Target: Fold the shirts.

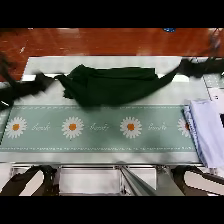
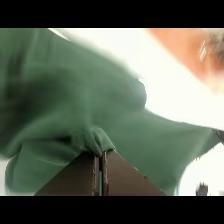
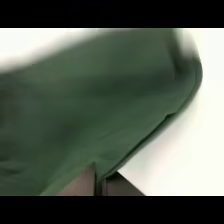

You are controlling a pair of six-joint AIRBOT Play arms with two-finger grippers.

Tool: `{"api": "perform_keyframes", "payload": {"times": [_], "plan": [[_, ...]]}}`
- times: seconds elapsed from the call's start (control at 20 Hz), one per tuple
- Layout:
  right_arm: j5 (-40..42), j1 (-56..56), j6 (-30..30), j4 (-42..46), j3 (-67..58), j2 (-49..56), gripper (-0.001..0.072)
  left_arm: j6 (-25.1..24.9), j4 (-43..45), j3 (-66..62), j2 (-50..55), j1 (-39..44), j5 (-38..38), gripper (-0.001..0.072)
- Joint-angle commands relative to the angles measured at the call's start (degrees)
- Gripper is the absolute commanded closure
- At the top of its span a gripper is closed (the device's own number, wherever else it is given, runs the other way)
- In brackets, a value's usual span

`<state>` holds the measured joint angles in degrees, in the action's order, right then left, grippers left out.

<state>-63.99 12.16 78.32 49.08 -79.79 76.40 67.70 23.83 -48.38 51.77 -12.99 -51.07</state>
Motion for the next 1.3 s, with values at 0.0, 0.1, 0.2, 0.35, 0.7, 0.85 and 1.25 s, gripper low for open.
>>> {"api": "perform_keyframes", "payload": {"times": [0.0,0.1,0.2,0.35,0.7,0.85,1.25], "plan": [[-3.0,-0.4,2.7,1.0,-20.2,-3.1,0.0687,1.6,0.6,-21.2,0.0,-10.6,-7.5,0.0689],[-5.0,-0.4,2.9,1.3,-27.9,-5.9,0.0687,3.4,0.6,-31.8,0.0,-15.2,-10.1,0.0689],[-6.2,-0.4,3.1,2.5,-31.2,-10.6,0.0687,5.0,0.7,-40.5,-0.2,-18.8,-11.6,0.0689],[-9.7,-0.4,3.5,9.7,-31.7,-19.9,0.0687,7.1,4.9,-50.4,-0.7,-20.8,-13.7,0.0689],[-22.3,-0.4,7.9,21.2,-31.7,-35.5,0.0687,15.2,58.6,-54.9,-16.5,0.5,-17.0,0.0689],[-27.4,-0.4,9.6,24.4,-31.5,-37.7,0.0687,19.7,72.1,-54.8,-22.1,15.6,-19.3,0.069],[-27.4,-0.5,10.2,22.0,-12.0,-37.6,0.0687,31.7,81.6,-35.6,-14.8,22.5,-25.7,0.0689]]}}
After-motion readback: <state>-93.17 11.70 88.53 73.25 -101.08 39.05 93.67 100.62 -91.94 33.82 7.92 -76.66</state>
